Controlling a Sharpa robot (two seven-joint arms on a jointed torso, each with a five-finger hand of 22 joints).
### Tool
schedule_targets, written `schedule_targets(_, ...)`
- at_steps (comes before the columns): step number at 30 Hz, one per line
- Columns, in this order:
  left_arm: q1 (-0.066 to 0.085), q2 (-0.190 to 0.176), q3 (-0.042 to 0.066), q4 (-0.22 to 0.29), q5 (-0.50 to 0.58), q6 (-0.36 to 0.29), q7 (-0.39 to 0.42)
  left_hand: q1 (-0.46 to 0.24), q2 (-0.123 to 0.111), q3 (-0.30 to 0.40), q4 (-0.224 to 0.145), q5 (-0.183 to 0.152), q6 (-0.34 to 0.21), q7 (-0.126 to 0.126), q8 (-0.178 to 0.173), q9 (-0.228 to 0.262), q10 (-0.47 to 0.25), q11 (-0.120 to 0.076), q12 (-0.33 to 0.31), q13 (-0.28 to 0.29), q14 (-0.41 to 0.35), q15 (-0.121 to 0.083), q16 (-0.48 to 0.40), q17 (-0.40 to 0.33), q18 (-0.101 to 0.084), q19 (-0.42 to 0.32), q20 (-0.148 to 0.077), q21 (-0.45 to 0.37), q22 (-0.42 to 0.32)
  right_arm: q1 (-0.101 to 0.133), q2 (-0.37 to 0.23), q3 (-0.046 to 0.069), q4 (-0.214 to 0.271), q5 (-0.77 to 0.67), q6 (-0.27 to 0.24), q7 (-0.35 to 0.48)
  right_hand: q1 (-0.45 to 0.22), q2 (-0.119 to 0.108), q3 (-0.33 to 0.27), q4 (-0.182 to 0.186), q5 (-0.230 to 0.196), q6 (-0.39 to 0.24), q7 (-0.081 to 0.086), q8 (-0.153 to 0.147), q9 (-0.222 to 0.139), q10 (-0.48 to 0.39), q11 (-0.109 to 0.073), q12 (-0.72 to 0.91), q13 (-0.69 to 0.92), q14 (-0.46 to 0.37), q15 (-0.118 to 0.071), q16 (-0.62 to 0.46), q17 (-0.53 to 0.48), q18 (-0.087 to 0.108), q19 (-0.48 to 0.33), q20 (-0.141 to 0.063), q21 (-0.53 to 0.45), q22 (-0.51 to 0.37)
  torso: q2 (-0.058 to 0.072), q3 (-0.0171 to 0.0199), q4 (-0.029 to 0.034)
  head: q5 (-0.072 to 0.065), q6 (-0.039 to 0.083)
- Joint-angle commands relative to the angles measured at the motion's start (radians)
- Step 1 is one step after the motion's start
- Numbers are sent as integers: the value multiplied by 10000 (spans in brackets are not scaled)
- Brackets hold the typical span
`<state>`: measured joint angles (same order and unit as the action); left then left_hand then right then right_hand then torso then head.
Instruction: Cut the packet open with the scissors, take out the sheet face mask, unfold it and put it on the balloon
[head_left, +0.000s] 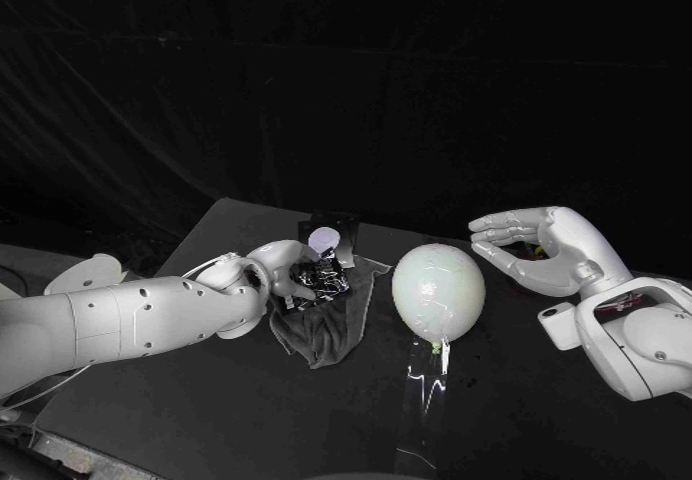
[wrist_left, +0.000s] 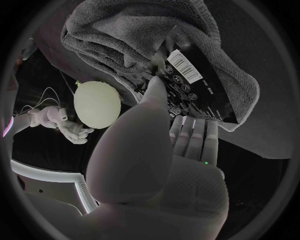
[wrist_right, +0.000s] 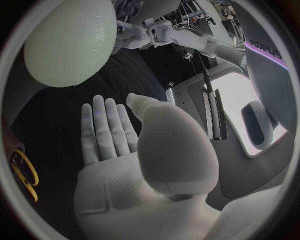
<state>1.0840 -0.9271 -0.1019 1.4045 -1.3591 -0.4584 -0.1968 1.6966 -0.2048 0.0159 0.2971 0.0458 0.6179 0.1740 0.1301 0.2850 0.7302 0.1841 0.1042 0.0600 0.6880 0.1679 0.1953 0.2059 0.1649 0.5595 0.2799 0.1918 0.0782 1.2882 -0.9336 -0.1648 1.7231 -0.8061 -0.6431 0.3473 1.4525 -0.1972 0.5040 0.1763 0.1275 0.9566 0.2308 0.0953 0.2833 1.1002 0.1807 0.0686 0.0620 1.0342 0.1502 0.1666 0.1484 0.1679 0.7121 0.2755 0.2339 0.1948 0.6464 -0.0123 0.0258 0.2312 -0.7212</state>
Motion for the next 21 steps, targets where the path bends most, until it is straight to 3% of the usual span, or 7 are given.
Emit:
schedule_targets(1, -47, 28, -41, -17, -75, 343, -30, 191, 367, 374, -35, 29, 566, 227, 214, 206, 605, -24, 127, 73, 504, -7, 218, 139, 188, 700, 9, 302, 116, -7, -7, 4, 27, -30, 135, 12, -88, 29, 46, -12, 73, 37, 16, 12, 3, 6, -70, 5, 11, -39, -28, -62, -10, 174, -55, 18, -58, -12, 3, 0, 2, -14, -19)
schedule_targets(2, -47, 29, -41, -20, -75, 332, -4, 191, 367, 374, -35, 29, 566, 227, 214, 206, 605, -24, 127, 73, 504, -7, 218, 139, 188, 700, 9, 302, 116, -7, -9, 4, 28, -30, 136, 10, -88, 29, 46, -12, 73, 37, 16, 12, 3, 6, -70, 5, 11, -39, -28, -62, -10, 174, -55, 18, -58, -12, 4, -2, 4, -16, -22)
schedule_targets(4, -47, 31, -41, -33, -63, 316, 65, 418, 715, 750, -88, 30, 1389, 220, 518, 477, 1170, -23, 252, 108, 920, -23, 366, 185, 189, 1044, -8, 464, 166, -8, -11, 4, 30, -31, 139, 6, -88, 29, 46, -12, 73, 37, 16, 12, 3, 6, -70, 5, 11, -39, -28, -62, -10, 174, -55, 18, -58, -12, 6, -5, 4, -10, -23)
schedule_targets(5, -47, 33, -41, -41, -56, 317, 93, 517, 783, 877, -105, 29, 1529, 221, 586, 494, 1366, -5, 282, 106, 1117, -21, 425, 200, 185, 1190, -13, 540, 189, -8, -11, 4, 30, -31, 139, 6, -92, 28, 56, -20, 104, 40, 15, 14, 3, 11, -71, 5, 10, -37, -28, -65, -9, 174, -53, 18, -62, -18, 6, -5, 4, -10, -23)
schedule_targets(10, -48, 38, -41, -73, -34, 306, 210, 842, 907, 1241, -153, 37, 1958, 257, 760, 515, 2026, 14, 359, 91, 1717, -102, 587, 233, 202, 1681, -72, 814, 280, -9, -12, 4, 42, -31, 143, -1, -93, 28, 66, -29, 133, 43, 14, 16, 3, 14, -72, 5, 10, -35, -30, -68, -8, 174, -50, 18, -66, -24, 5, -6, 5, -12, -27)
schedule_targets(21, -48, 37, -41, -93, -13, 191, 393, 1107, 581, 2241, -79, 30, 2755, 249, 848, 330, 3177, -192, -30, 12, 2669, -330, 557, 163, 151, 2084, -321, 1353, 522, -10, -15, 4, 58, -31, 148, -11, -93, 29, 79, -39, 162, 46, 12, 18, 3, 17, -74, 4, 9, -32, -31, -71, -7, 175, -47, 18, -70, -30, 6, -6, 11, -5, -39)
